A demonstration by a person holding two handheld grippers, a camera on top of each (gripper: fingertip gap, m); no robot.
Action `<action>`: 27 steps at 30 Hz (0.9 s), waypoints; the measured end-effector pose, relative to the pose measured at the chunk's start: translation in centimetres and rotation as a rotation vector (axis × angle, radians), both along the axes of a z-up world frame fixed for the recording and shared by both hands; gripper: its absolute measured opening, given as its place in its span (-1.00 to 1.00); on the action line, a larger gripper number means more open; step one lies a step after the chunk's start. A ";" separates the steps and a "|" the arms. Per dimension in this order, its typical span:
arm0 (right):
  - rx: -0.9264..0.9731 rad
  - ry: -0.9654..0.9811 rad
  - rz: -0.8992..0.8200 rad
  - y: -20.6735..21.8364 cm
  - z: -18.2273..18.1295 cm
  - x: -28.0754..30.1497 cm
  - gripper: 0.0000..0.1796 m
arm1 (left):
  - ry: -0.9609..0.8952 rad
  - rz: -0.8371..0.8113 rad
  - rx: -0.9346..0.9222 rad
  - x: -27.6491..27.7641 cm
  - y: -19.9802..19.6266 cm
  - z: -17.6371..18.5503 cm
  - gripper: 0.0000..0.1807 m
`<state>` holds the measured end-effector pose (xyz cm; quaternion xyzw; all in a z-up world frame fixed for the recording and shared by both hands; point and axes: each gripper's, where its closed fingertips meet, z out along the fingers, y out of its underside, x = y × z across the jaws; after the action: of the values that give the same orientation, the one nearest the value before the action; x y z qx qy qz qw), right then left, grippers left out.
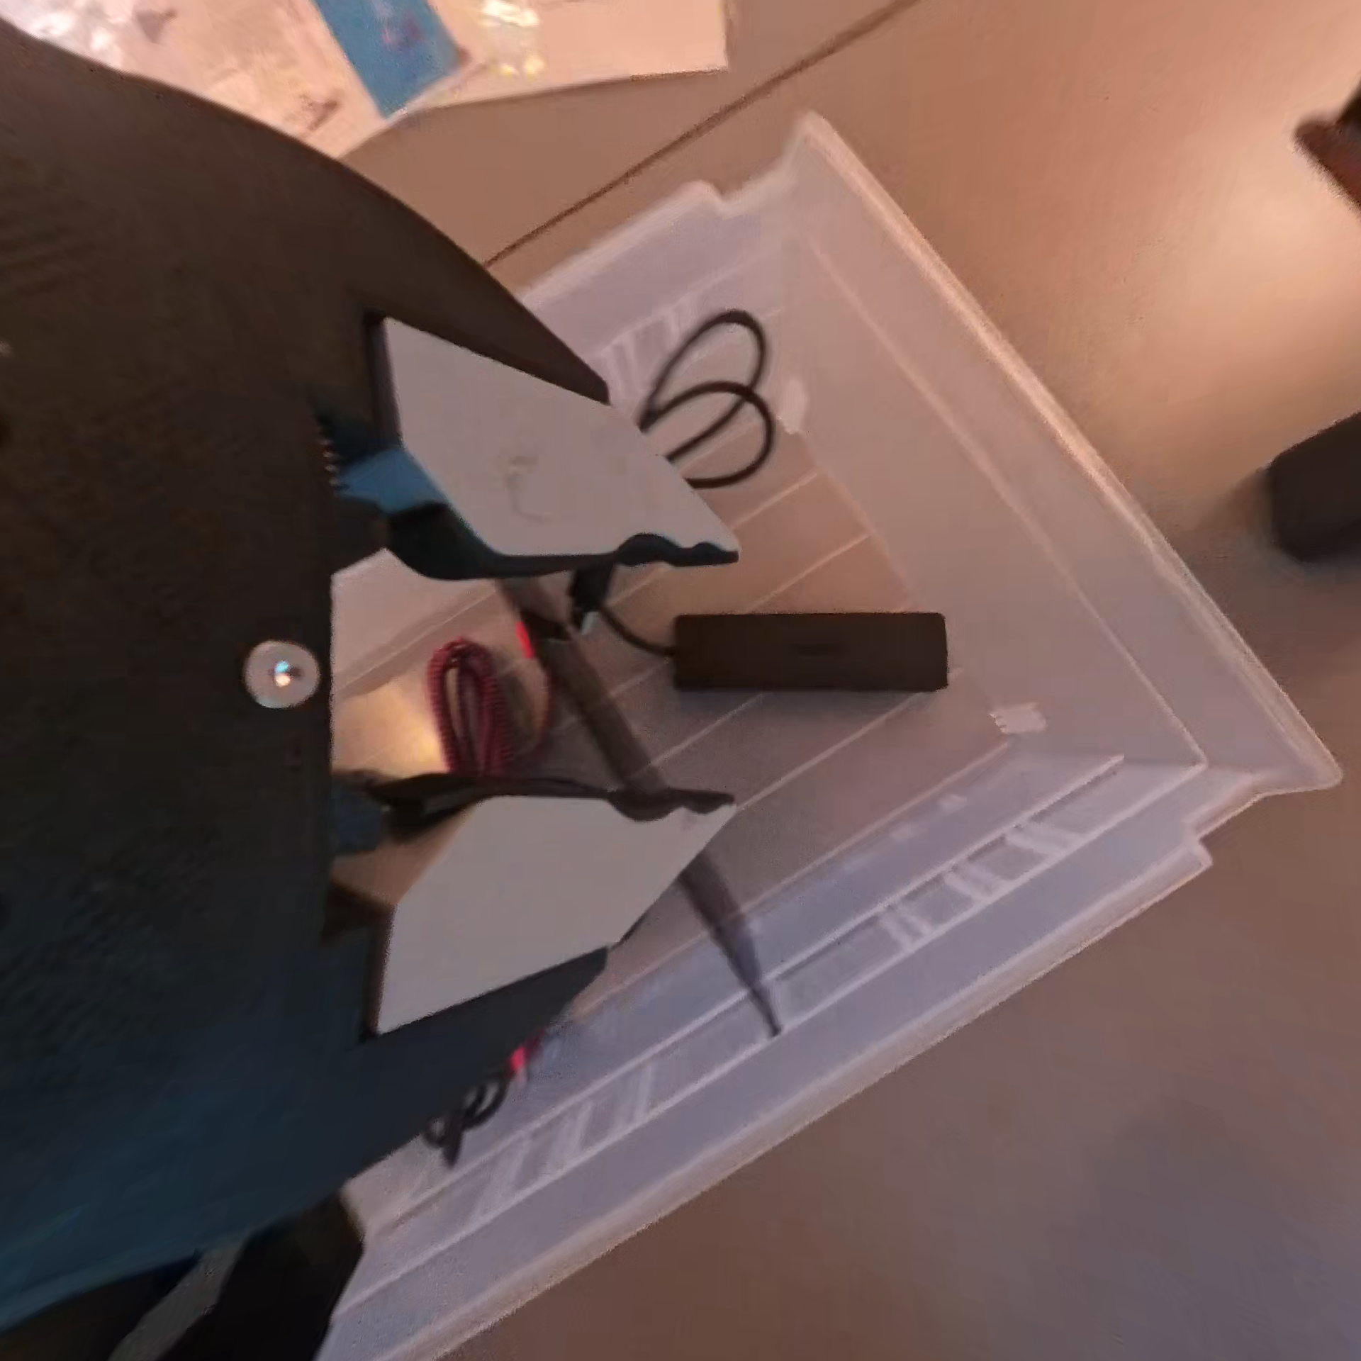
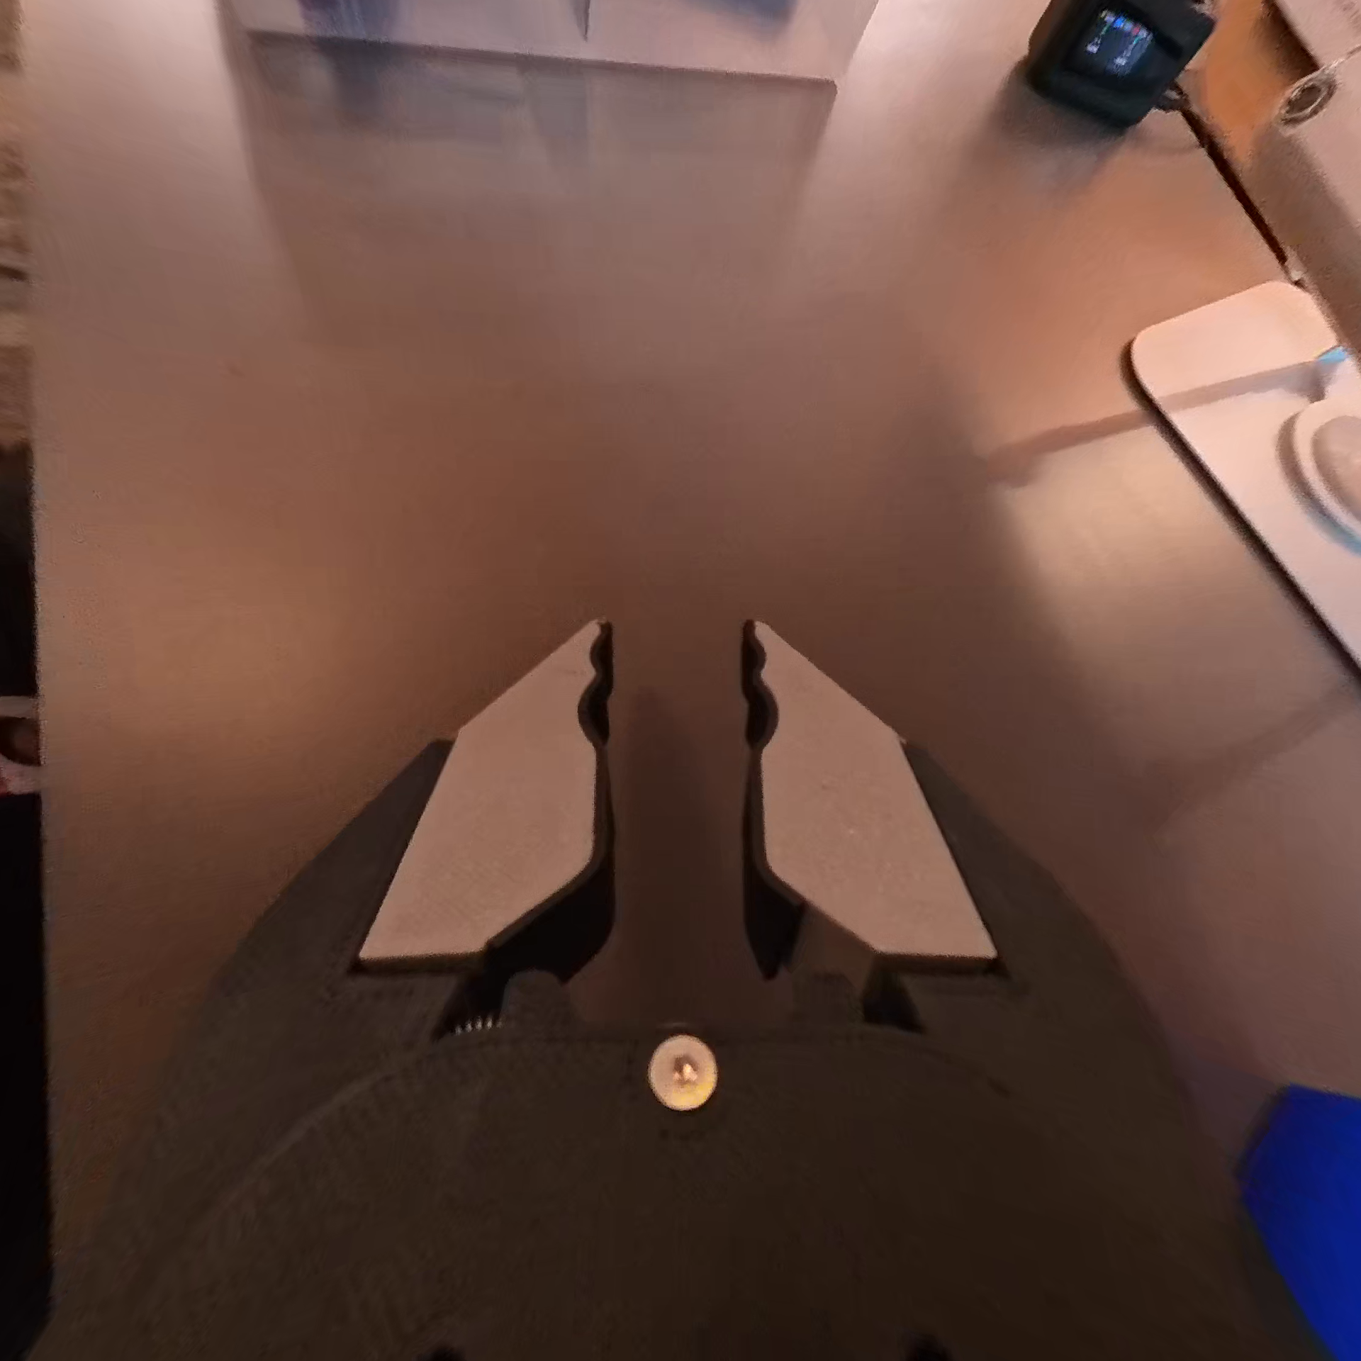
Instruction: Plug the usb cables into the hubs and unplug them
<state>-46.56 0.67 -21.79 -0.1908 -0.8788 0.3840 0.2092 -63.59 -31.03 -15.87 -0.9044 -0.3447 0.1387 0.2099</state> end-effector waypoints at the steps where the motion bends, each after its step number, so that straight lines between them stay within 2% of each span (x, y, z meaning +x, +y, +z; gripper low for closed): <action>1: -0.008 0.015 0.008 0.0 0.1 0.2 -0.65 | -0.048 -0.035 -0.008 -0.8 0.9 -1.0 -0.41; 6: -0.058 -0.020 0.011 0.1 -0.4 0.9 -0.67 | -0.239 -0.133 -0.181 -3.7 2.5 -5.9 -0.35; 8: -0.078 -0.021 0.004 0.1 0.0 0.7 -0.69 | -0.287 -0.165 -0.244 -4.3 2.6 -7.5 -0.47; 9: -0.097 -0.032 0.004 0.0 0.3 0.6 -0.69 | -0.298 -0.170 -0.291 -4.6 2.2 -8.3 -0.45; 14: -0.140 -0.023 -0.018 0.6 1.3 0.4 -0.71 | -0.347 -0.168 -0.306 -5.1 2.3 -8.7 -0.64; 17: -0.167 0.004 -0.015 0.6 2.2 0.8 -0.72 | -0.360 -0.167 -0.341 -4.4 1.9 -8.6 -0.65; 19: -0.179 0.035 0.000 0.4 2.8 1.1 -0.74 | -0.279 -0.134 -0.342 -4.6 2.0 -7.3 -0.66; 21: -0.182 0.049 0.012 0.1 3.0 1.5 -0.77 | -0.171 -0.102 -0.304 -4.6 2.5 -4.7 -0.66; 27: -0.158 0.131 0.025 -0.3 3.7 1.9 -0.78 | 0.286 0.038 -0.167 -4.2 3.2 8.8 -0.66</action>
<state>-44.66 0.36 -18.13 -0.1703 -0.8325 0.4664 0.2457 -67.83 -27.88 -7.06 -0.8830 -0.3157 0.2981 0.1784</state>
